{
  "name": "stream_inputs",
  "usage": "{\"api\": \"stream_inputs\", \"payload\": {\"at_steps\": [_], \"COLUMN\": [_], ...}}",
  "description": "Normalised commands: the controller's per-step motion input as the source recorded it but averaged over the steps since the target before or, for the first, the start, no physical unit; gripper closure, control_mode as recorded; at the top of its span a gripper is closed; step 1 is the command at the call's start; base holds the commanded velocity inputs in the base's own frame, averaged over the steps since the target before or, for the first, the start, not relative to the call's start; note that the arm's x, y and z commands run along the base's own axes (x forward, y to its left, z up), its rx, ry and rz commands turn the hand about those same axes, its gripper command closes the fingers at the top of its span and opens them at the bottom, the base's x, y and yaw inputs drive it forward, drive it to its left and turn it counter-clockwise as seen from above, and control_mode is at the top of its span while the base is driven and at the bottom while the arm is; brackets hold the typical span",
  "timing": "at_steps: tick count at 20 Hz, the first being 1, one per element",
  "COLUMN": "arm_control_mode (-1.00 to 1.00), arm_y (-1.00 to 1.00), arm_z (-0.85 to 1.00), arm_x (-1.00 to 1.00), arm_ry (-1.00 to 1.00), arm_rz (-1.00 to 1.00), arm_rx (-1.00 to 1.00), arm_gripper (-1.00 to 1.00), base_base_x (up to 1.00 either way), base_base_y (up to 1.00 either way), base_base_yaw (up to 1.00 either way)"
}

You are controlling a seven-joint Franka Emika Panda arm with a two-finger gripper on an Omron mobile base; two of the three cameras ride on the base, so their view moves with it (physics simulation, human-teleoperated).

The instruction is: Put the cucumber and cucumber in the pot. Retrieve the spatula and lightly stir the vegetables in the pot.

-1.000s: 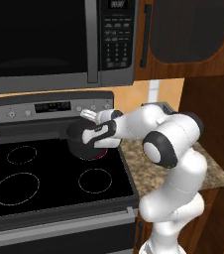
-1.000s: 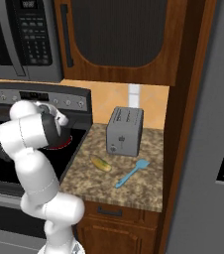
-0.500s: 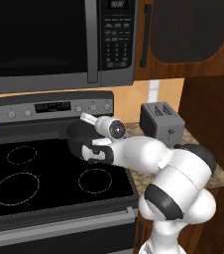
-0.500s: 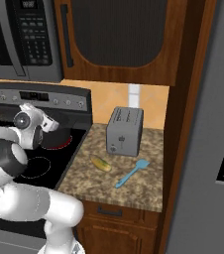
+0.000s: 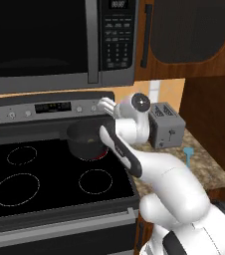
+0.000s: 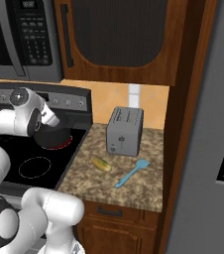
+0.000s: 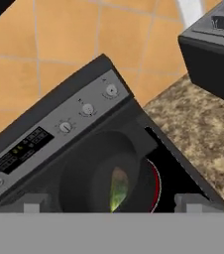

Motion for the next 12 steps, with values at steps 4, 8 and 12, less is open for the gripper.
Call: {"api": "stream_inputs", "payload": {"at_steps": [4,8,12], "arm_control_mode": [-1.00,-1.00,-1.00], "arm_y": [-0.77,-0.71,-0.74], "arm_z": [0.21,-0.59,-0.84], "arm_x": [-0.33,-0.06,0.02], "arm_ry": [0.46,0.37,0.28], "arm_rz": [0.00,0.07,0.23], "arm_rx": [-0.04,-0.24,-0.29], "arm_gripper": [-1.00,-1.00,-1.00], "base_base_x": [0.00,0.00,0.00], "base_base_y": [0.00,0.00,0.00], "base_base_yaw": [0.00,0.00,0.00]}}
